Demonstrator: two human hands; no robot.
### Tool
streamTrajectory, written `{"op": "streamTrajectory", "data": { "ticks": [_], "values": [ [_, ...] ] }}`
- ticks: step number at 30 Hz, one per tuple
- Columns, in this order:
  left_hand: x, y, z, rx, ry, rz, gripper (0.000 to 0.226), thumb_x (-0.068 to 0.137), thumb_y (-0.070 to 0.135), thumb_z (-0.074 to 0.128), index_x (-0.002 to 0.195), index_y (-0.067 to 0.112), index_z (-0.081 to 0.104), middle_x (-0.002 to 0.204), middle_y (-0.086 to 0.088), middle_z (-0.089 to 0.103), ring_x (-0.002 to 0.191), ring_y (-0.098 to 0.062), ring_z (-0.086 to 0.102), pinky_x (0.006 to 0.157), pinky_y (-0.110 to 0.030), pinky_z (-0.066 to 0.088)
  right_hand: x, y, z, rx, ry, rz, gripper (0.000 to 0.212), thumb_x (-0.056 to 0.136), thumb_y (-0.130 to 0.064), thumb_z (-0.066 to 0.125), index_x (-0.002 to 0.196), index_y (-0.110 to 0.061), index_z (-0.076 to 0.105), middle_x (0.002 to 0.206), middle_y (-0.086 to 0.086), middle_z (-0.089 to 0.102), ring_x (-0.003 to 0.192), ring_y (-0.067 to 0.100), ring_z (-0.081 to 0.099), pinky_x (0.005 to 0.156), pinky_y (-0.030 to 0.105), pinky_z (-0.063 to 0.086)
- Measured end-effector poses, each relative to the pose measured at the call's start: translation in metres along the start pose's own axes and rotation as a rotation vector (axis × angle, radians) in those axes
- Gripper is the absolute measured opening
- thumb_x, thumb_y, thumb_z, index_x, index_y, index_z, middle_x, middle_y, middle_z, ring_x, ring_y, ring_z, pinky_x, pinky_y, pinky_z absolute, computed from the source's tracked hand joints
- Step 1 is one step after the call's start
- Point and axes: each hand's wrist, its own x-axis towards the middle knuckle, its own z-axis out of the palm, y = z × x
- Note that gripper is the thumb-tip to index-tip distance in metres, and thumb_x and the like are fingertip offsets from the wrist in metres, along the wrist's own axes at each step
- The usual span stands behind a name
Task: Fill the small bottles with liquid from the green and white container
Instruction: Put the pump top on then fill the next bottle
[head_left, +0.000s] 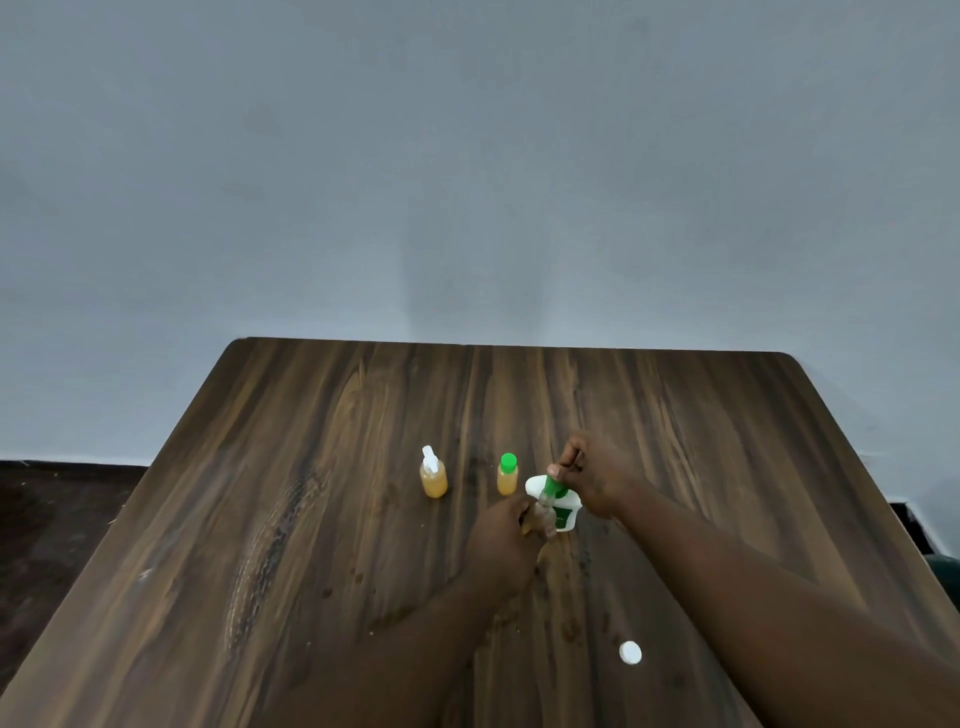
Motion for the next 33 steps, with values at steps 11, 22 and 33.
{"op": "streamTrajectory", "data": {
  "ticks": [11, 22, 33],
  "values": [
    [0.0, 0.003, -0.002, 0.034, -0.019, -0.002, 0.02, 0.091, 0.017, 0.068, 0.081, 0.032, 0.061, 0.073, 0.023, 0.063, 0.08, 0.024, 0.054, 0.067, 0.0, 0.038, 0.0, -0.001, -0.002, -0.066, 0.002, -0.013, 0.02, 0.088, -0.03, 0.072, 0.081, -0.018, 0.057, 0.081, -0.004, 0.062, 0.075, 0.012, 0.053, 0.057, 0.024, 0.038],
    [0.001, 0.002, 0.0, 0.02, -0.013, -0.015, 0.017, 0.092, 0.014, 0.068, 0.082, 0.028, 0.063, 0.074, 0.024, 0.065, 0.084, 0.022, 0.055, 0.069, 0.001, 0.038, 0.003, -0.004, -0.003, -0.07, -0.008, -0.005, 0.023, 0.088, -0.03, 0.072, 0.076, -0.021, 0.055, 0.082, -0.004, 0.065, 0.078, 0.014, 0.056, 0.063, 0.028, 0.042],
    [0.003, 0.001, 0.001, 0.01, 0.003, -0.01, 0.006, 0.092, 0.018, 0.066, 0.087, 0.021, 0.068, 0.077, 0.018, 0.064, 0.081, 0.019, 0.055, 0.066, -0.002, 0.039, 0.005, -0.005, -0.005, -0.082, -0.003, -0.013, 0.023, 0.087, -0.032, 0.073, 0.076, -0.022, 0.055, 0.081, -0.006, 0.064, 0.077, 0.012, 0.056, 0.065, 0.029, 0.044]
  ]
}}
